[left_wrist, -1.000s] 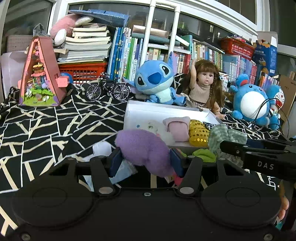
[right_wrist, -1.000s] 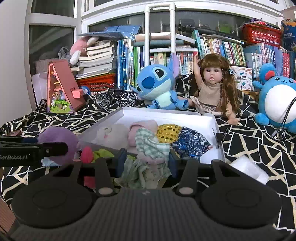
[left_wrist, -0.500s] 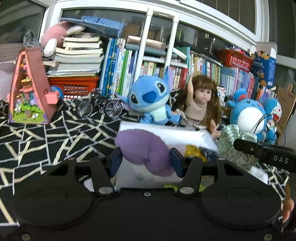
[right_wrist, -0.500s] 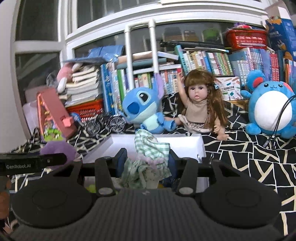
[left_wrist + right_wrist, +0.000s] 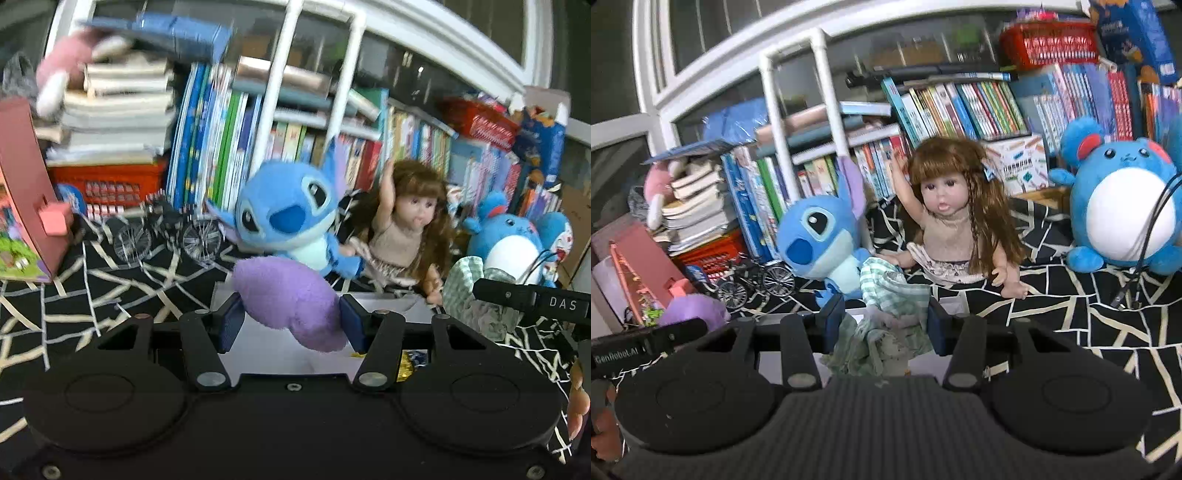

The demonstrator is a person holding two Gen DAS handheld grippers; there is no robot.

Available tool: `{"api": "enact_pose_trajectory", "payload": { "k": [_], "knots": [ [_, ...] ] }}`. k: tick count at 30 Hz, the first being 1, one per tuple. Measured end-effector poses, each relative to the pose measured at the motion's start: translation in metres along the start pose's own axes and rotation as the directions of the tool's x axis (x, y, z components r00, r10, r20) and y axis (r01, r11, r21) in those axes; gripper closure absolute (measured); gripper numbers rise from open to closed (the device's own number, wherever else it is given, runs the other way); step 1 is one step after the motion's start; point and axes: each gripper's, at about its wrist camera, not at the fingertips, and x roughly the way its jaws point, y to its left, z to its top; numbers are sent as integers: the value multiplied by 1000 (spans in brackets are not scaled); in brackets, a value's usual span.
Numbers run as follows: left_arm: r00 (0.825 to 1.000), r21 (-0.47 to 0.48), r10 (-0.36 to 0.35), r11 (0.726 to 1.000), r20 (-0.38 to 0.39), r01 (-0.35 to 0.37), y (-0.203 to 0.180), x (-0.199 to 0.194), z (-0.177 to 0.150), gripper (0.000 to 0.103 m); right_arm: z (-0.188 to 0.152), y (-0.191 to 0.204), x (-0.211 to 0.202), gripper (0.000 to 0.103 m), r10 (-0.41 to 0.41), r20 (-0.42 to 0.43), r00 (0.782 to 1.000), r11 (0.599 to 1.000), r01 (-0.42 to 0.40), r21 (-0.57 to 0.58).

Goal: Organize soft objects
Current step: 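Carry the purple item into the box, open the left tool while the right drops the plaid cloth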

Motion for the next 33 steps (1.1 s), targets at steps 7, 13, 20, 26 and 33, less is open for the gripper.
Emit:
{"api": "enact_pose_trajectory", "payload": {
  "k": [7,13,20,26,33],
  "knots": [
    [994,10,53,999,-93,-52,4,55,-12,49,-6,-5,51,52,-92,-85,992,994,86,-65],
    [990,31,47,999,-136,-43,5,73,-26,49,-11,-12,77,52,-110,-145,983,990,95,-108],
    [980,73,77,995,-183,-65,4,88,-37,49,-17,-9,95,52,-130,-193,973,981,98,-167],
    [978,73,35,997,-207,-20,5,90,-42,49,-24,-10,94,52,-110,-230,967,980,67,-185],
    [976,81,3,997,-220,15,2,88,-43,49,-28,-10,87,52,-92,-255,962,977,38,-208]
  ]
}}
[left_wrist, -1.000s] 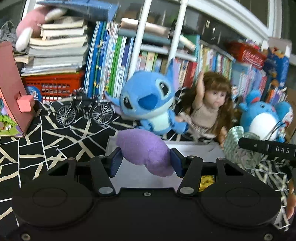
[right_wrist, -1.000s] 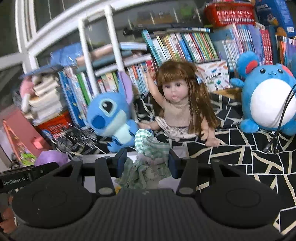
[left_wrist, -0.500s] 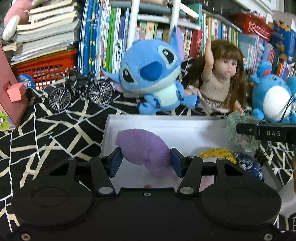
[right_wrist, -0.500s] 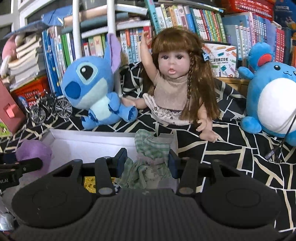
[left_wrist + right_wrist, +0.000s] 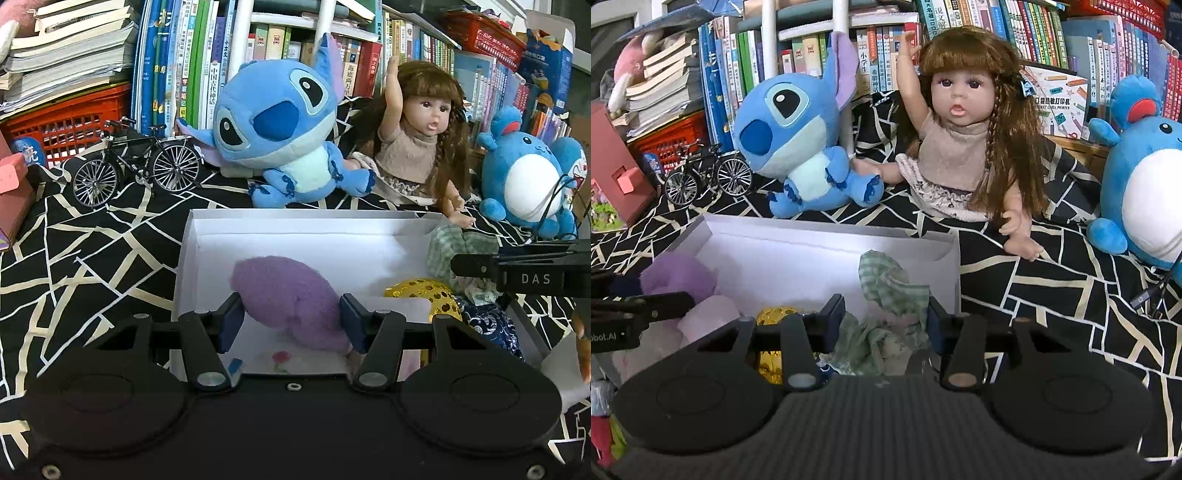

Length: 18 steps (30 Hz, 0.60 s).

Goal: Organize soft objects
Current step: 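Carry the purple item into the box, open the left tool while the right drops the plaid cloth, then withdraw both tools from the box toward the remaining items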

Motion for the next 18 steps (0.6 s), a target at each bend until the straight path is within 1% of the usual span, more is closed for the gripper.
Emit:
{"api": "enact_pose_trajectory", "payload": {
  "k": [6,8,10,11,14,16,18],
  "knots": [
    [1000,-3,-13,1000,-9,13,1,-2,-4,48,-6,-2,0,53,6,-17,1000,1000,-7,-2],
    [1000,-4,-16,1000,-12,16,1,-3,-4,51,-7,-2,1,52,6,-19,1000,1000,-6,-3],
    [1000,-6,-22,1000,-22,21,1,-2,-5,51,-7,-2,1,52,8,-18,1000,1000,-8,4],
    [999,-6,-20,1000,-29,19,1,-2,-6,51,-7,-2,1,51,7,-18,1000,1000,-7,6],
    [1000,0,-14,1000,-25,14,0,-3,-8,49,-6,-2,-1,43,3,-11,1000,1000,-3,5],
    [1000,1,-9,1000,-22,9,0,-4,-8,46,-5,-1,-3,36,2,-9,1000,1000,-2,4],
    [1000,-6,-7,1000,-19,7,1,-6,-7,43,-4,0,-5,33,2,-9,1000,1000,-2,3]
  ]
}}
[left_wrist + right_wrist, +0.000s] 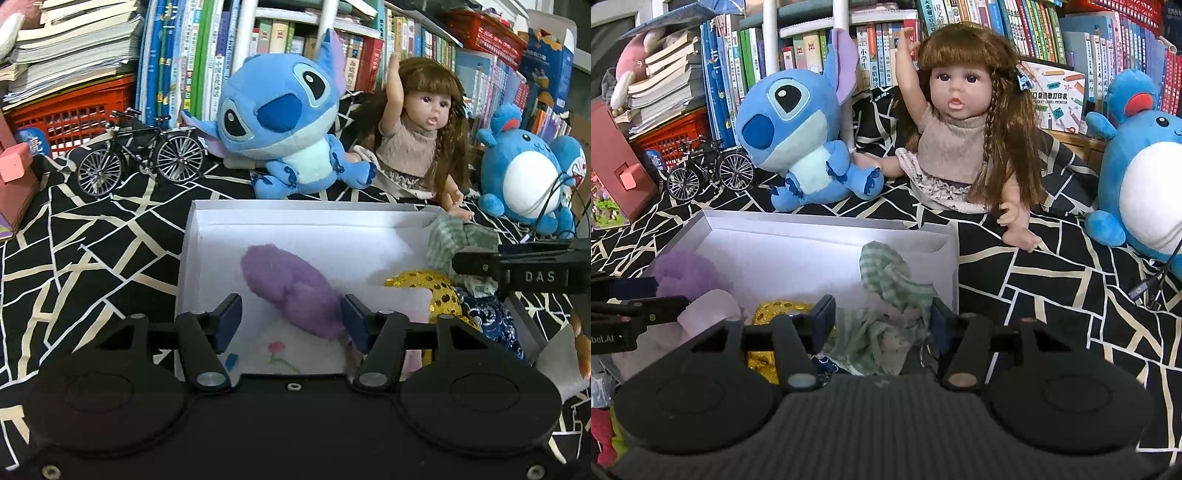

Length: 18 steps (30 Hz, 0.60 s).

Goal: Organize soft objects
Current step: 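Withdraw both tools from the box toward the remaining items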

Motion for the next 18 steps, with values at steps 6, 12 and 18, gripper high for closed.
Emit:
{"api": "enact_pose_trajectory", "payload": {
  "k": [6,12,18],
  "knots": [
    [1000,-5,9,1000,20,-9,-1,-11,2,31,2,2,-10,28,12,15,1000,1000,-12,-2],
    [998,4,28,1000,52,-28,-6,-24,1,25,0,4,-25,25,28,39,999,1000,-28,-10],
    [996,23,26,999,81,-28,-13,-38,-3,21,-5,9,-43,21,55,68,996,998,-54,-30]
  ]
}}
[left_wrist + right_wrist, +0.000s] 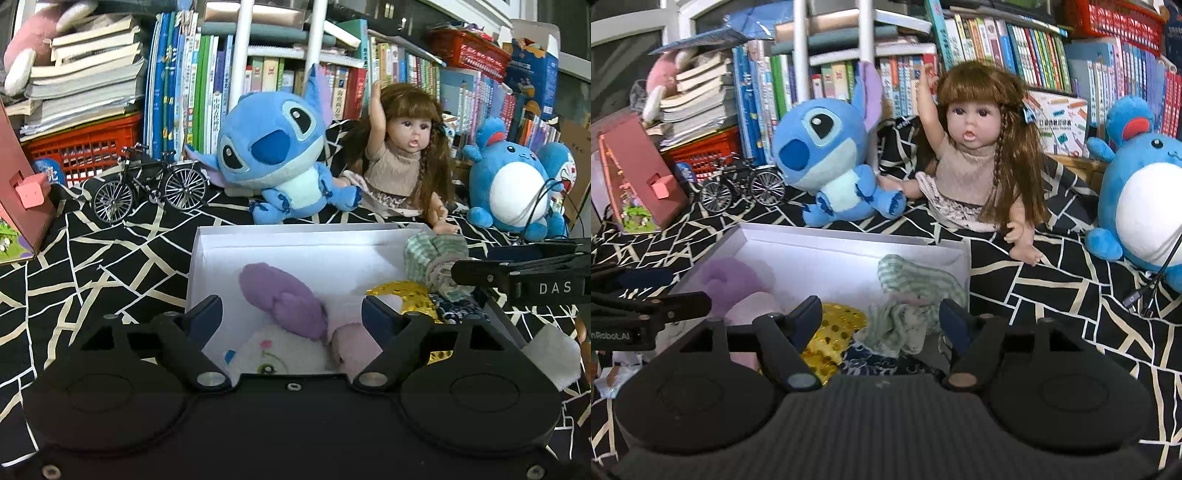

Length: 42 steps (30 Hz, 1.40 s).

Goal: Organize soft objects
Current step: 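Withdraw both tools from the box toward the remaining items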

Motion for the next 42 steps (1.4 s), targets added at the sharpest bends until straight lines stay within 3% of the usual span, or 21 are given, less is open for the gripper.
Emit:
{"api": "enact_pose_trajectory", "payload": {
  "k": [14,30,42],
  "knots": [
    [999,44,-15,999,45,13,-16,-35,-17,15,-21,22,-33,14,81,44,996,996,-79,-50],
    [996,-5,-7,1000,86,8,-3,-77,-57,12,-58,43,-65,0,156,95,983,986,-150,-71],
    [994,-24,7,1000,111,-5,-1,-104,-92,10,-97,61,-88,0,184,138,973,982,-174,-79]
  ]
}}
